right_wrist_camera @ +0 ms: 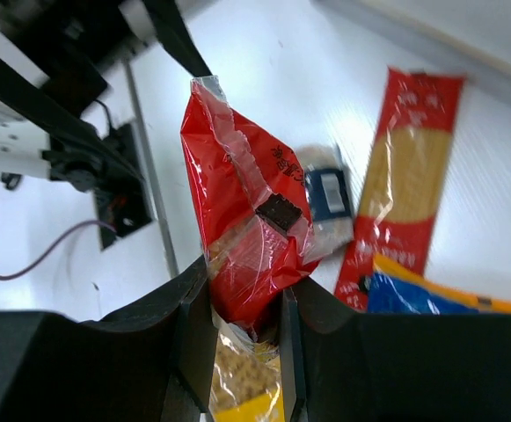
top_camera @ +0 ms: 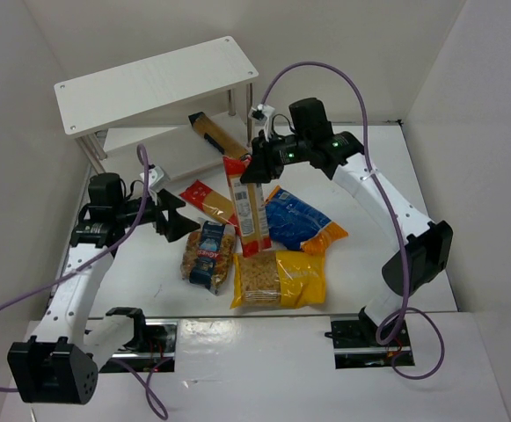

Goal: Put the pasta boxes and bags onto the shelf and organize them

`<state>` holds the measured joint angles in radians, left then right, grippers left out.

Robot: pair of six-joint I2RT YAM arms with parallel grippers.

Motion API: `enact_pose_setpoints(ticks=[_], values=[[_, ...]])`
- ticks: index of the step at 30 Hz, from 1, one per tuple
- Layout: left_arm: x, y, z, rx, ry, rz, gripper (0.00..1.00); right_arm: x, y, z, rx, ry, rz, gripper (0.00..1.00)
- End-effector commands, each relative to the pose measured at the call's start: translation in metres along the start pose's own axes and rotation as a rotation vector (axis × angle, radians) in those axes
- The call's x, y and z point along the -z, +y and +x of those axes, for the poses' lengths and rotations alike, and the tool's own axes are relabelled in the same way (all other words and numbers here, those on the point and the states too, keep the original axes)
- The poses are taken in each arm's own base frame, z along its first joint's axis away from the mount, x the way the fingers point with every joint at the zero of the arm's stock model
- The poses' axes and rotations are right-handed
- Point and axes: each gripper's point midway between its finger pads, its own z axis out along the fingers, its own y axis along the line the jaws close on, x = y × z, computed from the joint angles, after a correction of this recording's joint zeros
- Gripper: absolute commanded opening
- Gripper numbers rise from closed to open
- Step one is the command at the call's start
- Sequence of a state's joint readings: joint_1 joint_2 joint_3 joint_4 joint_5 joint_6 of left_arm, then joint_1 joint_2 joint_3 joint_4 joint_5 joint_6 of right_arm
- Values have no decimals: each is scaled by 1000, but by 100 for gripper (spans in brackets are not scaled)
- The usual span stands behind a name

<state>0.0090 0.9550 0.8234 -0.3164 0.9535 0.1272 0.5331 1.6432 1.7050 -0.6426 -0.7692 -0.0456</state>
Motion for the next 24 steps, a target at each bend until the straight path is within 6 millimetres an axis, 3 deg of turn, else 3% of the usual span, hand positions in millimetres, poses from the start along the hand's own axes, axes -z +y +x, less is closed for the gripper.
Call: enact_pose_setpoints(ticks=[1, 10, 17, 23, 24], values=[[-12, -25, -17, -122, -68, 194, 100, 24, 56, -78, 144, -199, -182, 0], [-47, -32, -23, -149, -37, 262, 100, 23, 64, -96, 156, -218, -247, 0], [-55, -15, -62, -57, -156, 162, 98, 32, 72, -107, 151, -236, -279, 0], [-68, -14, -61, 62, -146, 206, 98, 32, 73, -123, 170, -256, -281, 0], [-70, -12, -59, 69, -140, 206, 98, 40, 75, -131, 186, -273, -273, 0]])
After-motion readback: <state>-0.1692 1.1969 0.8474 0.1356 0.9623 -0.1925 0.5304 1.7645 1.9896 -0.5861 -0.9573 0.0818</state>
